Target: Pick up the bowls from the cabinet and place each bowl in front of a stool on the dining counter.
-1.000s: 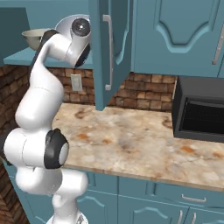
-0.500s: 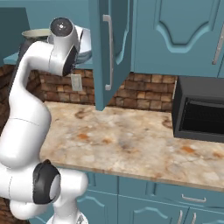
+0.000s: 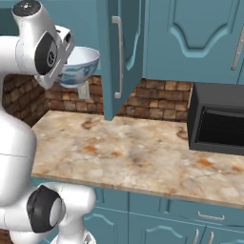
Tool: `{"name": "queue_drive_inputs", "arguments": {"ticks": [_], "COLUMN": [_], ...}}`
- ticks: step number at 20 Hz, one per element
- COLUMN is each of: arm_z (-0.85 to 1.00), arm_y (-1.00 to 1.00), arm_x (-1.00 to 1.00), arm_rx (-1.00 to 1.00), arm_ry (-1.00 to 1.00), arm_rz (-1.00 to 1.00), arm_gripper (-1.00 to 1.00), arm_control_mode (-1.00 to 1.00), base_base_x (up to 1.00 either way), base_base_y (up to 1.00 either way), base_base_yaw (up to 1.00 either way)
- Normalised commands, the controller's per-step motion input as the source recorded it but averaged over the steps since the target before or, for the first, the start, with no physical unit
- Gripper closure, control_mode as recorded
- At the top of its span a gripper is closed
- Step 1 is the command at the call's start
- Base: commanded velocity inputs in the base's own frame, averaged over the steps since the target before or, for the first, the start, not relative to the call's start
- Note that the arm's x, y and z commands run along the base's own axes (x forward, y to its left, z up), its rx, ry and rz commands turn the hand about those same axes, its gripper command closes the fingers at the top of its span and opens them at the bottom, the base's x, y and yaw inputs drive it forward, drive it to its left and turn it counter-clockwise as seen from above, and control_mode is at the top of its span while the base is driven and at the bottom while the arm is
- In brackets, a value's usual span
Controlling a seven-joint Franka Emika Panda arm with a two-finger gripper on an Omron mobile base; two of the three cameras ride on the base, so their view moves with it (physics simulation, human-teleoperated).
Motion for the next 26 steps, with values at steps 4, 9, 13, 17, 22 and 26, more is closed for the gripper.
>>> {"name": "queue_drive_inputs", "arguments": {"ticks": [4, 9, 13, 17, 22, 26], "arm_z": [-0.50, -0.47, -0.46, -0.43, -0.47, -0.36], "arm_y": [0.16, 0.01, 0.07, 0.03, 0.00, 0.01], "arm_x": [-0.68, -0.17, -0.16, 0.00, 0.00, 0.00], "arm_rx": [-0.23, -0.04, 0.16, 0.15, 0.00, 0.00], "arm_ry": [0.03, -0.02, -0.01, -0.16, -0.01, 0.00], "arm_rz": [-0.20, -0.43, -0.28, -0.25, -0.16, -0.05], "arm_gripper": [1.00, 1.00, 1.00, 1.00, 1.00, 1.00], "arm_control_mode": [-1.00, -1.00, -1.00, -1.00, -1.00, -1.00], "base_base_x": [0.00, 0.00, 0.00, 0.00, 0.00, 0.00], "base_base_y": [0.00, 0.00, 0.00, 0.00, 0.00, 0.00], "base_base_yaw": [0.00, 0.00, 0.00, 0.00, 0.00, 0.00]}}
